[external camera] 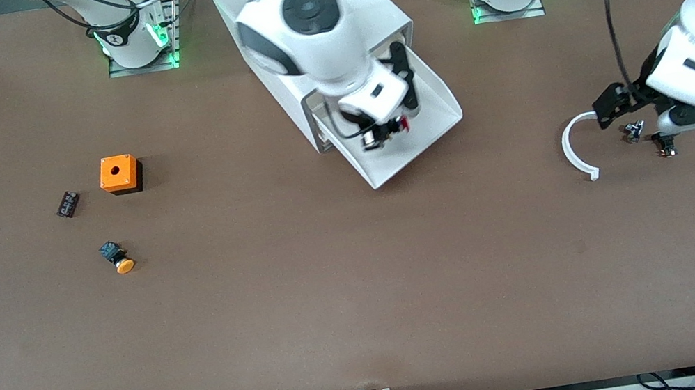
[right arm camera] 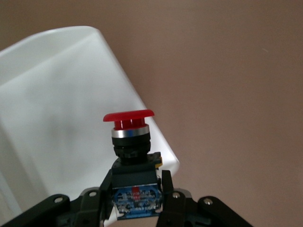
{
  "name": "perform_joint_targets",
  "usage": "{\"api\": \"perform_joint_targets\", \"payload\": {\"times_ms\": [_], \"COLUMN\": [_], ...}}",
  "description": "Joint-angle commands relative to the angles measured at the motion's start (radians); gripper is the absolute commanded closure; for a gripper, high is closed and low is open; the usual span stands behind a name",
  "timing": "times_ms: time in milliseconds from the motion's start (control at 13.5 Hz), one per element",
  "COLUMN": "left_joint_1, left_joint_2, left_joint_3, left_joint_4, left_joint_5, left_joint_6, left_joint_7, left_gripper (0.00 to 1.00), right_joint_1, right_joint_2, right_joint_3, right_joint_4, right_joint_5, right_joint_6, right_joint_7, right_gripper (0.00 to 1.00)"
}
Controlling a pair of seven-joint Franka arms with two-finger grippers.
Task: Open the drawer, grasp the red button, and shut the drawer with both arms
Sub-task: 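Lift the red button out with the right gripper while the left gripper approaches, then carry the red button away while the left gripper pushes the drawer shut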
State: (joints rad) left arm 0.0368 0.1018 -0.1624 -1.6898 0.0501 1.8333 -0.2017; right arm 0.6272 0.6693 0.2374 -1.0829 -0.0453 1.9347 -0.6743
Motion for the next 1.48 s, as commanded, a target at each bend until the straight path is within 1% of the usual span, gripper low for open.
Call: {"api": "perform_joint_targets", "payload": {"times_ms": [0,148,296,444,519,667,741,889,1037,1111,1185,1407], "left_joint_1": [-0.012,-0.034,-0.073,-0.106,-0.129,-0.164,-0.172,-0.204,-0.216,-0.219,-0.219,-0.221], "left_joint_2": [0.022,0.048,0.094,0.174,0.202,0.219,0.229,0.251,0.247,0.24,0.239,0.24], "left_joint_3": [-0.035,-0.058,-0.077,-0.106,-0.109,-0.111,-0.111,-0.111,-0.118,-0.147,-0.173,-0.218], "left_joint_4": [-0.089,-0.148,-0.2,-0.203,-0.208,-0.246,-0.258,-0.286,-0.315,-0.329,-0.343,-0.378], "left_joint_5": [-0.027,-0.027,-0.027,-0.027,-0.027,-0.027,-0.027,-0.027,-0.027,-0.027,-0.027,-0.027], "left_joint_6": [0.142,0.246,0.358,0.433,0.476,0.53,0.544,0.587,0.618,0.615,0.615,0.616], "left_joint_7": [-0.111,-0.186,-0.302,-0.472,-0.554,-0.634,-0.657,-0.685,-0.68,-0.677,-0.671,-0.67], "left_gripper": [0.0,0.0,0.0,0.0,0.0,0.0,0.0,0.0,0.0,0.0,0.0,0.0], "right_joint_1": [-0.078,-0.107,-0.133,-0.149,-0.156,-0.182,-0.213,-0.294,-0.336,-0.354,-0.369,-0.383], "right_joint_2": [-0.037,-0.066,-0.088,-0.128,-0.143,-0.157,-0.168,-0.195,-0.205,-0.209,-0.212,-0.218], "right_joint_3": [-0.028,-0.082,-0.133,-0.194,-0.22,-0.262,-0.267,-0.267,-0.267,-0.267,-0.265,-0.267], "right_joint_4": [-0.02,-0.032,-0.073,-0.158,-0.213,-0.288,-0.323,-0.432,-0.509,-0.549,-0.599,-0.774], "right_joint_5": [-0.008,-0.008,-0.008,-0.008,-0.01,-0.007,-0.01,-0.01,-0.013,-0.013,-0.015,-0.015], "right_joint_6": [0.0,0.0,-0.005,-0.014,-0.013,-0.014,-0.014,0.004,0.036,0.071,0.126,0.356], "right_joint_7": [0.145,0.255,0.428,0.614,0.666,0.743,0.784,0.809,0.808,0.805,0.799,0.795], "right_gripper": [0.75,0.75,0.75,0.75,0.75,0.75,0.75,0.75,0.75,0.75,0.75,0.75]}}
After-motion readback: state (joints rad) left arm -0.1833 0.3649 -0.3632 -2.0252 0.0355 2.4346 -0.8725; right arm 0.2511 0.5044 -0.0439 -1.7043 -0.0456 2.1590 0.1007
